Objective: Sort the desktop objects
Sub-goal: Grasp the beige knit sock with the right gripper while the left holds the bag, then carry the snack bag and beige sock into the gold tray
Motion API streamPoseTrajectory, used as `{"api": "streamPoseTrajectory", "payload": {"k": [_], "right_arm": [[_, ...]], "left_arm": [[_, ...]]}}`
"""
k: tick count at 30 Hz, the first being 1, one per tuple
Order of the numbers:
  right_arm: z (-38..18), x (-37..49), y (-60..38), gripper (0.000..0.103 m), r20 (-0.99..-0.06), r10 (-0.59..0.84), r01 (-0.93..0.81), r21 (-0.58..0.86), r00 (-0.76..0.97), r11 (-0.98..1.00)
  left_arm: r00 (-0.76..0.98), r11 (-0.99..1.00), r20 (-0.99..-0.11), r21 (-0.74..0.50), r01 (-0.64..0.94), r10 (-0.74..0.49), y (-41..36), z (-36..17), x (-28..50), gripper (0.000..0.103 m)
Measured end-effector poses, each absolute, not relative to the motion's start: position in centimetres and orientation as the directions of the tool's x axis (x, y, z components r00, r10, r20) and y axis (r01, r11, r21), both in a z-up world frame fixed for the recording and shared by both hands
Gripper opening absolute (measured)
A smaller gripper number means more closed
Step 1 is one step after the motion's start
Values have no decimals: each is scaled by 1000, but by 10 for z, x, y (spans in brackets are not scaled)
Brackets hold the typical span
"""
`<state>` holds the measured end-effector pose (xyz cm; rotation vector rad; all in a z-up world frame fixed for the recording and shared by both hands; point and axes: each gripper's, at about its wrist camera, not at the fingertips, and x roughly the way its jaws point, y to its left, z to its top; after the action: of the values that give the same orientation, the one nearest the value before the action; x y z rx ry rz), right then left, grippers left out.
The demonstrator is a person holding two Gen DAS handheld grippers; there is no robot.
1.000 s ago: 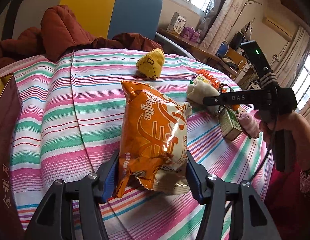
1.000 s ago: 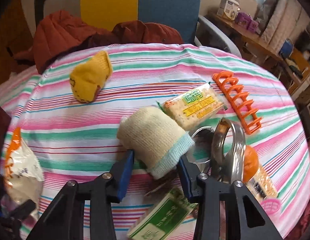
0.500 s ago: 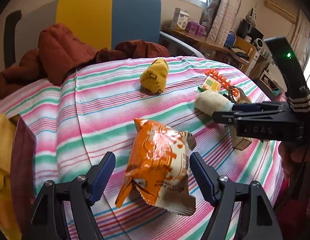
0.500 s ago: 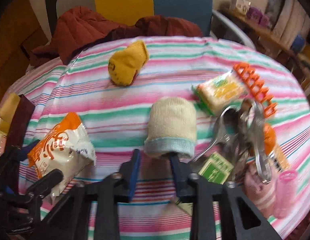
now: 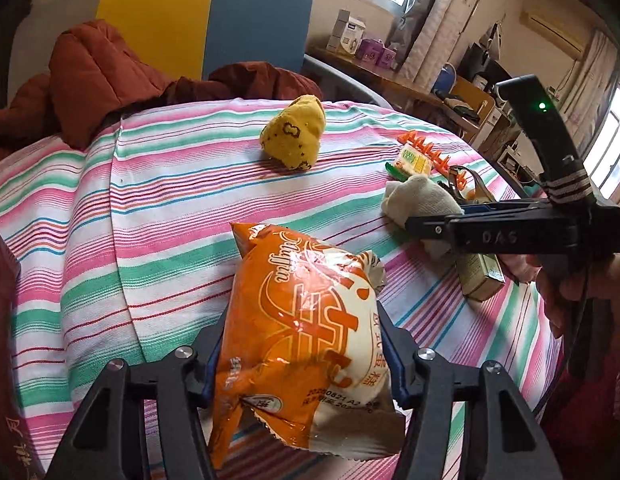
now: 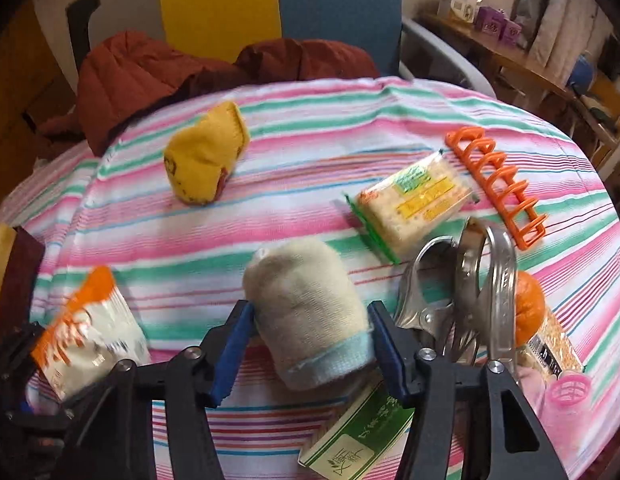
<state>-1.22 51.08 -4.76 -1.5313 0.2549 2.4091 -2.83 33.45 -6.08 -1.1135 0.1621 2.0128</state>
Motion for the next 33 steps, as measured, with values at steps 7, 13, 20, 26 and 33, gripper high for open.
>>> {"api": "streamPoseTrajectory", "payload": {"k": [7,13,20,26,33], "right_arm": [[-47,-6,508,53,-906,124,-331,19,-405,-943],[-36,3,489,53,-891,48,-287,94,-451,-953],[-39,14,450,53,-897,-39,-242,160,-440,-957],[-38,30,420,53,-892,-126,-226,243,-435,-943],[-16,45,393,53,-844,-208,-215,351,-495,-911]], "left_arm": [[-297,-667,-741,-263,-697,602,329,-62,-25,60],[-307,-675,-725,-285,-681,616,310,-61,-12,59],[-323,-686,-726,-275,-674,608,291,-56,7,59],[-299,-674,-698,-349,-651,650,259,-40,22,59],[-358,-677,-637,-368,-637,683,208,3,25,59]]}}
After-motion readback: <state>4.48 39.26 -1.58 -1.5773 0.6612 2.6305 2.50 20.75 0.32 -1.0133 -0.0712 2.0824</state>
